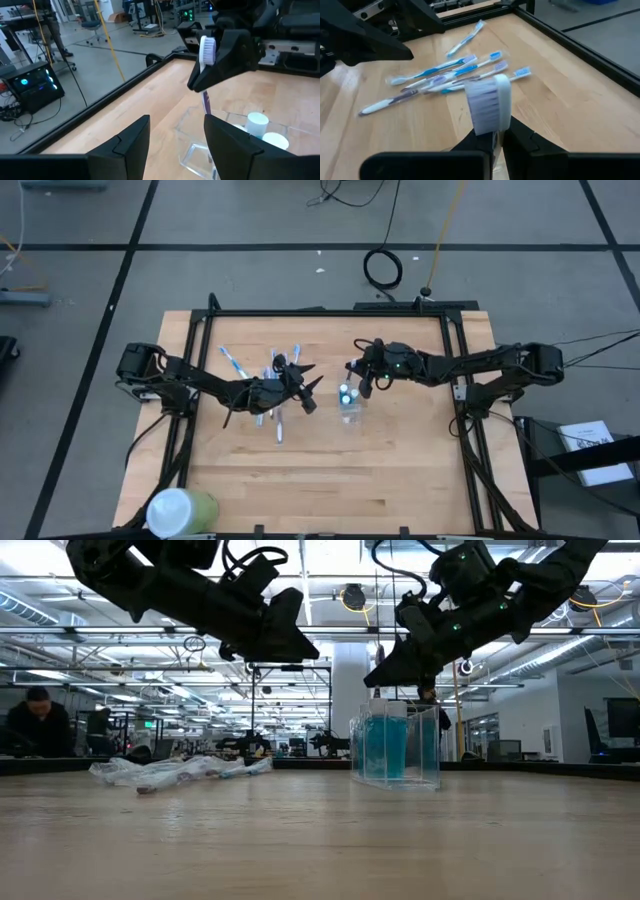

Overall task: Pick & Place toothbrushing station
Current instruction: Put the violet toothbrush into the transparent organizer

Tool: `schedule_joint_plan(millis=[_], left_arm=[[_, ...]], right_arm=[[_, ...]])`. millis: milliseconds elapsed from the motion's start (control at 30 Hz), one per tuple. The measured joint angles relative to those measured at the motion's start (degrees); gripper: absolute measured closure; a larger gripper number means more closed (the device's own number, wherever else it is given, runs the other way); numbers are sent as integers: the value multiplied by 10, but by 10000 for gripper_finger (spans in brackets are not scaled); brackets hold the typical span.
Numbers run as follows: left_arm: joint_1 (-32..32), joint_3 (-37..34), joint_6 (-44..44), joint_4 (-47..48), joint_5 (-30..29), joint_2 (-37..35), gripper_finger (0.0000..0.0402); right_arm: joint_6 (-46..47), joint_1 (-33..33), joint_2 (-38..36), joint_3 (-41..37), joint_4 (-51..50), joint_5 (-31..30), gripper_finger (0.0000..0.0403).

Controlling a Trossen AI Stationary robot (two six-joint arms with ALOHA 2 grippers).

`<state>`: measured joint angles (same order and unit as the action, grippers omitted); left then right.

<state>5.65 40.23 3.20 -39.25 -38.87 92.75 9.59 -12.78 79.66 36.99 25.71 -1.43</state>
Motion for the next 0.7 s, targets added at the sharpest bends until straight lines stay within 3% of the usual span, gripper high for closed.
schedule_joint_plan(millis=[400,700], left_arm=[[0,0,4,6,0,0,210],[0,0,3,10,0,0,211]], right_arm=[[-42,0,1,0,-7,-2,352],[-60,-1,-35,-1,5,-4,273]])
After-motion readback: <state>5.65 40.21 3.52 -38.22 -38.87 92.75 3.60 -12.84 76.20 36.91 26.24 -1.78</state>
